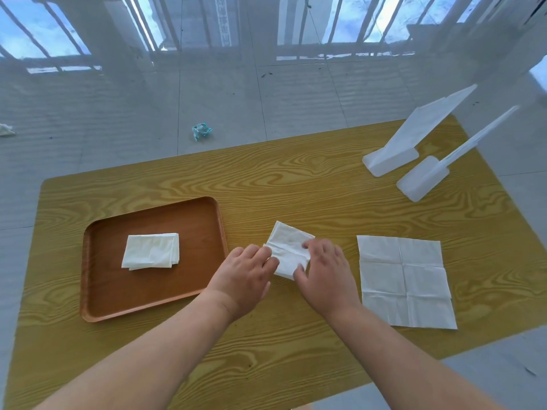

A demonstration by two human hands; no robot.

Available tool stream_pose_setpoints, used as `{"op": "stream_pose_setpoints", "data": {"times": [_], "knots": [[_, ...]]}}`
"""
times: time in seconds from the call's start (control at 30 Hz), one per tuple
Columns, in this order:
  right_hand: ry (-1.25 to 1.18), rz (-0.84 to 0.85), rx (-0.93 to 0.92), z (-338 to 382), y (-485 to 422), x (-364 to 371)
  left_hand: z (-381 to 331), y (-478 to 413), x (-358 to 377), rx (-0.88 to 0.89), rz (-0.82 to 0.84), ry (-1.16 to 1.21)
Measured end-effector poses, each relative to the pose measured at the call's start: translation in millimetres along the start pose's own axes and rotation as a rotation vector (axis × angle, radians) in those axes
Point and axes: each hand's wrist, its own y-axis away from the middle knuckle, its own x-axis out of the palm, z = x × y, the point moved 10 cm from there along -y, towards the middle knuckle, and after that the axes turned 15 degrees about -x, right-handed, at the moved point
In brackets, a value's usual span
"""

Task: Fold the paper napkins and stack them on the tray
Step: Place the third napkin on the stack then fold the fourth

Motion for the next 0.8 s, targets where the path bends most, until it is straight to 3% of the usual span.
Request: {"op": "stream_pose_setpoints", "data": {"times": [0.2, 0.37, 0.5, 0.63, 0.7, 0.8], "knots": [[0.145, 0.256, -0.184, 16, 19, 36, -5, -16, 9, 0.025, 0.014, -0.068], [0.093, 0.192, -0.111, 8, 17, 31, 9, -9, -3, -0.139, 0.021, 0.197], [-0.169, 0.168, 0.026, 2, 9, 28, 31, 3, -12, -0.306, -0.022, 0.348], [-0.208, -0.066, 0.16, -13, 10, 4, 53, 4, -5, -0.544, 0.006, 0.389], [-0.133, -0.102, 0.116, -10, 13, -2, 54, 2, 7, -0.611, 0.074, 0.393], [-0.038, 0.047, -0.033, 5, 18, 16, 51, -4, 23, -0.696, 0.178, 0.432]]}}
